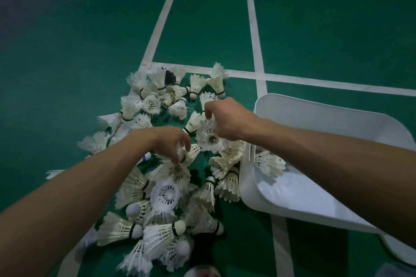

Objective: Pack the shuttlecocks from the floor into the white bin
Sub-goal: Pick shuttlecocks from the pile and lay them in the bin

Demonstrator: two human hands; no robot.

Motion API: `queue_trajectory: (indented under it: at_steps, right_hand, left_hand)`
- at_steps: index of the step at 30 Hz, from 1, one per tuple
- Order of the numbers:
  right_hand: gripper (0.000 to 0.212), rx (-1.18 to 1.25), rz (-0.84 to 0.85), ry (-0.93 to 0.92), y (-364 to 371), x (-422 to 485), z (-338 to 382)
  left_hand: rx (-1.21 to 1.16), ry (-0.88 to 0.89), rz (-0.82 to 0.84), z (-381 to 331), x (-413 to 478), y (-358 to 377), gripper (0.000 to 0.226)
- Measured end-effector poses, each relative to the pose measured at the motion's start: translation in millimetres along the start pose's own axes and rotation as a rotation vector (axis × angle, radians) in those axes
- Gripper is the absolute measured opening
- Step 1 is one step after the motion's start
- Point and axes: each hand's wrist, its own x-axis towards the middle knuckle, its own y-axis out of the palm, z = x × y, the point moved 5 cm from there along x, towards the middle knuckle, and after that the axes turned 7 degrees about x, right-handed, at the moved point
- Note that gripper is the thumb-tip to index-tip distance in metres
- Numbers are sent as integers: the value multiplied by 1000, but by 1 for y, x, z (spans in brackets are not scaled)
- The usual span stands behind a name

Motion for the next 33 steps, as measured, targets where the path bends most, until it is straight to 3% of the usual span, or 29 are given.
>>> queue_trajectory:
  at_steps: [2, 6, 10, 18, 25, 33]
  right_hand:
    - [33, 15, -25, -22, -6, -4, 1]
    - [32, 20, -37, -79, -5, -10, 7]
    - [32, 22, -56, -109, -6, -9, 9]
    - [30, 55, -99, -125, -17, -14, 4]
    - [28, 330, -235, -138, -62, -32, -7]
    - [33, 495, -441, -224, -112, -65, -35]
  left_hand:
    - [5, -18, -11, 0, 2, -3, 49]
    - [-115, -91, 183, 1, -3, 6, 86]
    - [-163, -105, 222, 2, -5, 17, 85]
    - [-191, -150, -58, -1, -10, 3, 74]
    - [-530, -69, -415, -20, -53, -52, 42]
    - [-869, -38, -750, -51, -92, -109, 43]
